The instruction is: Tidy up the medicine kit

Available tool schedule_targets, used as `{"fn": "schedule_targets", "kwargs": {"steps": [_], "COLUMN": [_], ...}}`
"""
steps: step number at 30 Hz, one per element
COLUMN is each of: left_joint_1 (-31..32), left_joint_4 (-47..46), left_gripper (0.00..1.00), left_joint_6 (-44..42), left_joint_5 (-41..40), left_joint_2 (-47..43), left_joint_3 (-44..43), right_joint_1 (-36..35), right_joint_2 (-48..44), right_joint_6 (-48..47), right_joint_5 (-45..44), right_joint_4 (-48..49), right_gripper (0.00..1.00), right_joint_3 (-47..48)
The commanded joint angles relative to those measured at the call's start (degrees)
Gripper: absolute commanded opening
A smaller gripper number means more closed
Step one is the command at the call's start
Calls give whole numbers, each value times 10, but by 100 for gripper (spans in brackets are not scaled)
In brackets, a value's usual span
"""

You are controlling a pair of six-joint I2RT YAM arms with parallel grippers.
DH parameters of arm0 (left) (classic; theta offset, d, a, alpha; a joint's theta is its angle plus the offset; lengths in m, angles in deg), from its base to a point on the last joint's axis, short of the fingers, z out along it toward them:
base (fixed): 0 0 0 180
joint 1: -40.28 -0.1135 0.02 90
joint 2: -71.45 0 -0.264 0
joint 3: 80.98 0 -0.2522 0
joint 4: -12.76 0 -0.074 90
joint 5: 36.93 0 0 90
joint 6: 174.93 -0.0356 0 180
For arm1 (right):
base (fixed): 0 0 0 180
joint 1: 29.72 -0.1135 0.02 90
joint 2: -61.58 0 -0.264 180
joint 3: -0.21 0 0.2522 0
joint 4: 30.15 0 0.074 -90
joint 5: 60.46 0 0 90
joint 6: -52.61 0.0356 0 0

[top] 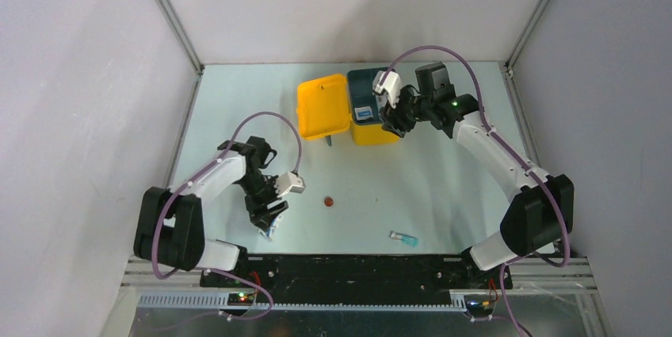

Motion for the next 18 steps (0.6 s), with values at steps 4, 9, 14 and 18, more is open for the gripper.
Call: {"fn": "schedule_targets", "kwargs": {"steps": [4,9,14,18], "left_joint_1": [2,9,19,32], "left_joint_4": [-124,-194,-223,-230], "left_gripper": [73,69,54,39], "left_joint_6": [107,151,168,179], "left_joint_5": [-24,-60,-94,-100], "left_joint_2": [52,62,50,27], "left_joint_3": [6,39,72,96], "right_joint_1": [-2,0,0,-1], "right_joint_2": [-12,-14,-15,-13], "right_joint_6": [11,11,12,12], "right_joint_5": [10,10,9,9], "right_joint_4": [4,9,12,17], "right_gripper": [57,57,57,57], "right_joint_3": [4,0,-4,-6]}}
